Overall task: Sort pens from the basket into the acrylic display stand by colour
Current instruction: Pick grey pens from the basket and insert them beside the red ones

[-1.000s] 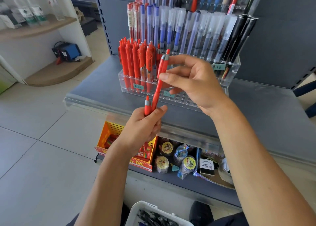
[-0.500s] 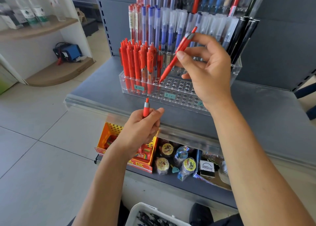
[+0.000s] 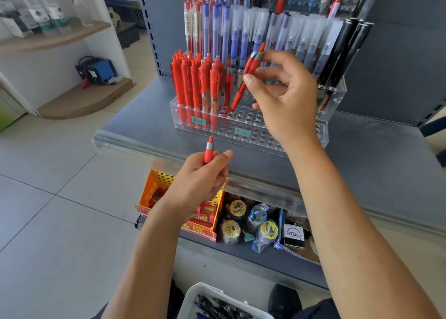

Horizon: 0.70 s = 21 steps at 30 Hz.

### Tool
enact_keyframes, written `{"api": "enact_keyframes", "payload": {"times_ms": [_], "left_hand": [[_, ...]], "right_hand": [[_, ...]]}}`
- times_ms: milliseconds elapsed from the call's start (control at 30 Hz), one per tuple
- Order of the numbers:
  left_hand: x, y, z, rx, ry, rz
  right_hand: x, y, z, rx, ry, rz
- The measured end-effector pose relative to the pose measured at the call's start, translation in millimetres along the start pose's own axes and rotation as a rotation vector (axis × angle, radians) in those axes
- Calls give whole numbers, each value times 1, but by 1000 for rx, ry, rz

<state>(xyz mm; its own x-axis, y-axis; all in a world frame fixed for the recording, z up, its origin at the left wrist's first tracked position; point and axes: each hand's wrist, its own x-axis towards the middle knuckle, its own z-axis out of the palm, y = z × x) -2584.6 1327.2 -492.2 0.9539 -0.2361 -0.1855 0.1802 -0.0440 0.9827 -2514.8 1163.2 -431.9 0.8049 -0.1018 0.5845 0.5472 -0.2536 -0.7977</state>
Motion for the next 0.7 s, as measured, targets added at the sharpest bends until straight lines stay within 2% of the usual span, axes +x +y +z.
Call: {"api": "enact_keyframes", "payload": {"times_ms": [400,700], "left_hand": [[-2,0,-6,-19,14,-7],[-2,-1,-9,-26,8,6]], "right_hand": [[3,-2,10,31,25,-39],[3,8,19,-72,8,-6]]}}
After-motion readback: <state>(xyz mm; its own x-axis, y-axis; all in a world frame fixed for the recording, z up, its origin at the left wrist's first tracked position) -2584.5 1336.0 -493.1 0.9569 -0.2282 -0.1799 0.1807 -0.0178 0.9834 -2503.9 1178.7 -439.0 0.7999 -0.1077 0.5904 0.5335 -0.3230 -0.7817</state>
